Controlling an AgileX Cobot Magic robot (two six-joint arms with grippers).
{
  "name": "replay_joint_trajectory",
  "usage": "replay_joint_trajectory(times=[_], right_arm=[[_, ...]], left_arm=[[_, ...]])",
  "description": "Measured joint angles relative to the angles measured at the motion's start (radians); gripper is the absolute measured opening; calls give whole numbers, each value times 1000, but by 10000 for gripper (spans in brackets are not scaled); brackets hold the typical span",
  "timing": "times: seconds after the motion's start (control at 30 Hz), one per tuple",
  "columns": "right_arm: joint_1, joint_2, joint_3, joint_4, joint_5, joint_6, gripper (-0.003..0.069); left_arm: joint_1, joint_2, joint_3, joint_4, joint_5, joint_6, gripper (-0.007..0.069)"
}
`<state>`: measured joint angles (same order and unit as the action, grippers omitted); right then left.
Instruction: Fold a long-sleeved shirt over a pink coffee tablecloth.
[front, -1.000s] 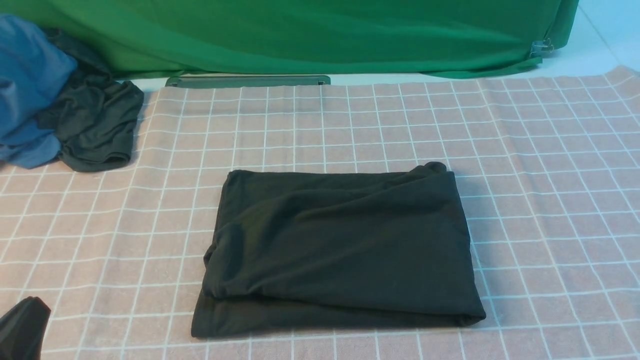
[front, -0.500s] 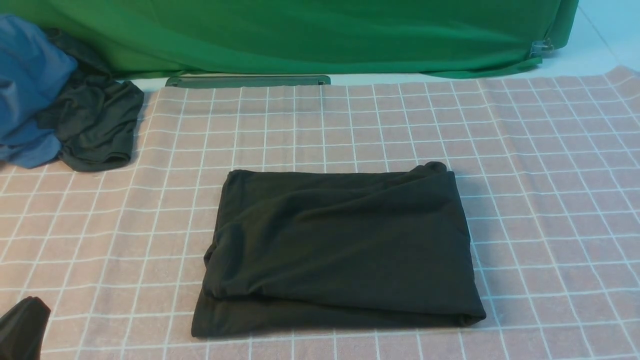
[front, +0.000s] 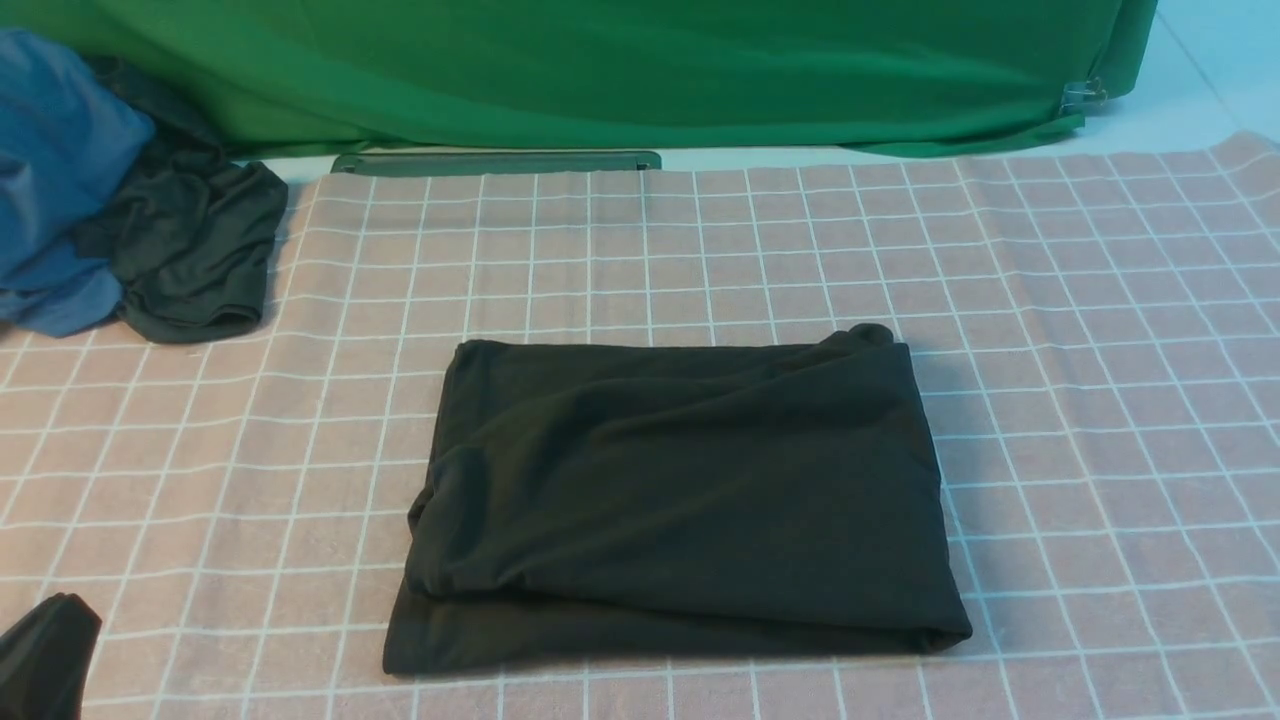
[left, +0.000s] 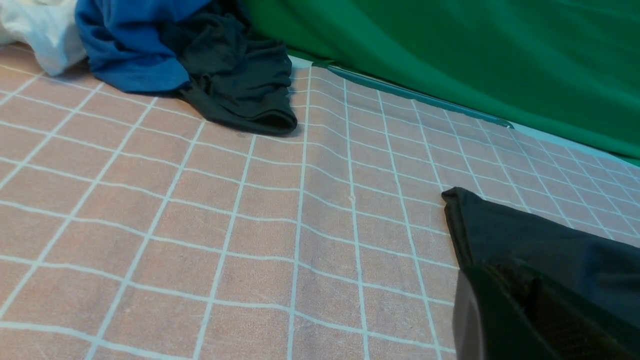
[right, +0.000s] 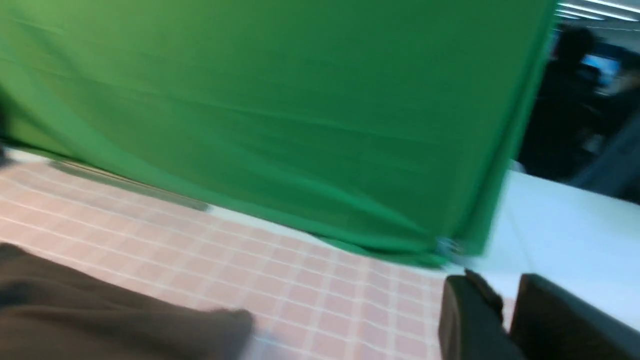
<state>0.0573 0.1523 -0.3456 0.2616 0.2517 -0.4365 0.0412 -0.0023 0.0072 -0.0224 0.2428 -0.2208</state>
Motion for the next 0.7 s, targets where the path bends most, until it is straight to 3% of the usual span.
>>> replay_joint_trajectory(times=[0.23,0.4,0.7], right_arm=[[-110,-129,240,-25,-19,-9,195],[-108,-150,349,-27,-6,51,197],[-103,-153,353,-29,1,148,209]], left_arm=[[0,0,0,0,0,0,13],[0,0,0,0,3,0,13],[0,0,0,0,3,0,13]])
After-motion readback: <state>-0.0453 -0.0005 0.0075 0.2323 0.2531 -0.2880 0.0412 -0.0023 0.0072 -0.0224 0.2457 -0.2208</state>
